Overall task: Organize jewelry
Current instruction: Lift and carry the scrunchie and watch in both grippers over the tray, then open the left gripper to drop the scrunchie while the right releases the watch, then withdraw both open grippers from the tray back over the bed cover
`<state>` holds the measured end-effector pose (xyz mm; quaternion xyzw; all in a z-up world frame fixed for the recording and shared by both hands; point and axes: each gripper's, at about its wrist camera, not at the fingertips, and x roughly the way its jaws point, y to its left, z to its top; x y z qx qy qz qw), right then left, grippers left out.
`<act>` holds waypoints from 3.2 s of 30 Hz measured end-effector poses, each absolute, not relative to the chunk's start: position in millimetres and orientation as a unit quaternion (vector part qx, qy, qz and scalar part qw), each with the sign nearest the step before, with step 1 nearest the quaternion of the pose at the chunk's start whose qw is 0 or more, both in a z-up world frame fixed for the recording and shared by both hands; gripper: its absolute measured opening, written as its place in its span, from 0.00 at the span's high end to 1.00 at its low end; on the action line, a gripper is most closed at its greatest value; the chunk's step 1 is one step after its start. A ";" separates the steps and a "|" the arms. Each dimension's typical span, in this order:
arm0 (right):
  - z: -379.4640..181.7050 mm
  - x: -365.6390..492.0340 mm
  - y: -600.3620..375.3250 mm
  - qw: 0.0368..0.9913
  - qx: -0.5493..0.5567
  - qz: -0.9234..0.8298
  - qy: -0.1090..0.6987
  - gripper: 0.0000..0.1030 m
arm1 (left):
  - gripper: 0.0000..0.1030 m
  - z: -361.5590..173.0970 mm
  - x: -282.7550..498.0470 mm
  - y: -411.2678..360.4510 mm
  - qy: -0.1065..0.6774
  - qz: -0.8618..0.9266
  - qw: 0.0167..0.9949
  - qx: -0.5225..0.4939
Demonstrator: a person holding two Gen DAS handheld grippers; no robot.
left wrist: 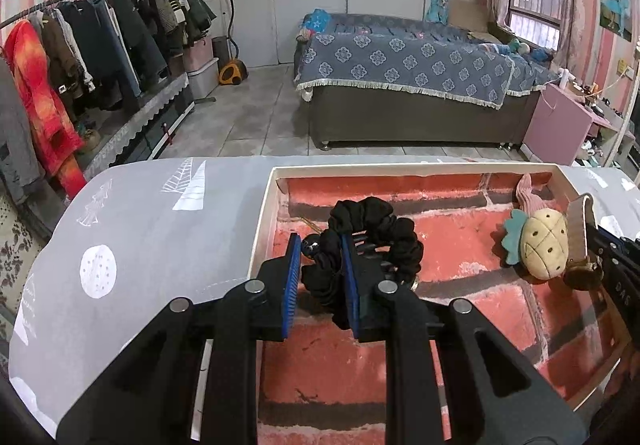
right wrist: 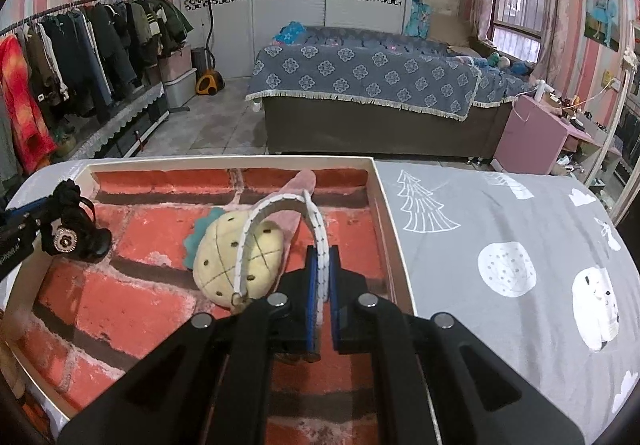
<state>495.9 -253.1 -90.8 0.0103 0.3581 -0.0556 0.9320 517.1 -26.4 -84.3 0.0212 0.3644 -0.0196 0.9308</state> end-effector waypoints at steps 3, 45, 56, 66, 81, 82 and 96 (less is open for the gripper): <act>-92.3 496.7 -255.4 0.931 0.017 -0.052 0.360 0.94 | 0.81 -88.4 516.9 -30.3 0.372 -0.027 0.927 0.022; -39.2 465.3 -264.6 0.956 0.014 -0.046 0.289 0.16 | 0.06 -31.9 472.2 -28.9 0.259 -0.020 0.966 0.008; 1.9 426.9 -267.0 0.964 0.013 -0.058 0.258 0.06 | 0.05 10.8 438.1 -18.7 0.245 -0.025 0.969 0.005; 23.1 382.1 -252.6 0.964 -0.007 -0.083 0.251 0.04 | 0.05 43.2 378.5 4.3 0.232 -0.001 0.971 0.054; 7.5 328.9 -216.2 0.959 -0.026 -0.088 0.267 0.04 | 0.05 23.8 326.8 81.5 0.266 0.030 0.962 0.048; 7.2 327.0 -215.0 0.959 -0.026 -0.087 0.268 0.04 | 0.05 21.9 323.7 87.3 0.271 0.031 0.961 0.042; -17.0 292.0 -205.0 0.950 -0.009 -0.085 0.299 0.04 | 0.05 -14.4 291.2 118.2 0.300 0.034 0.953 0.031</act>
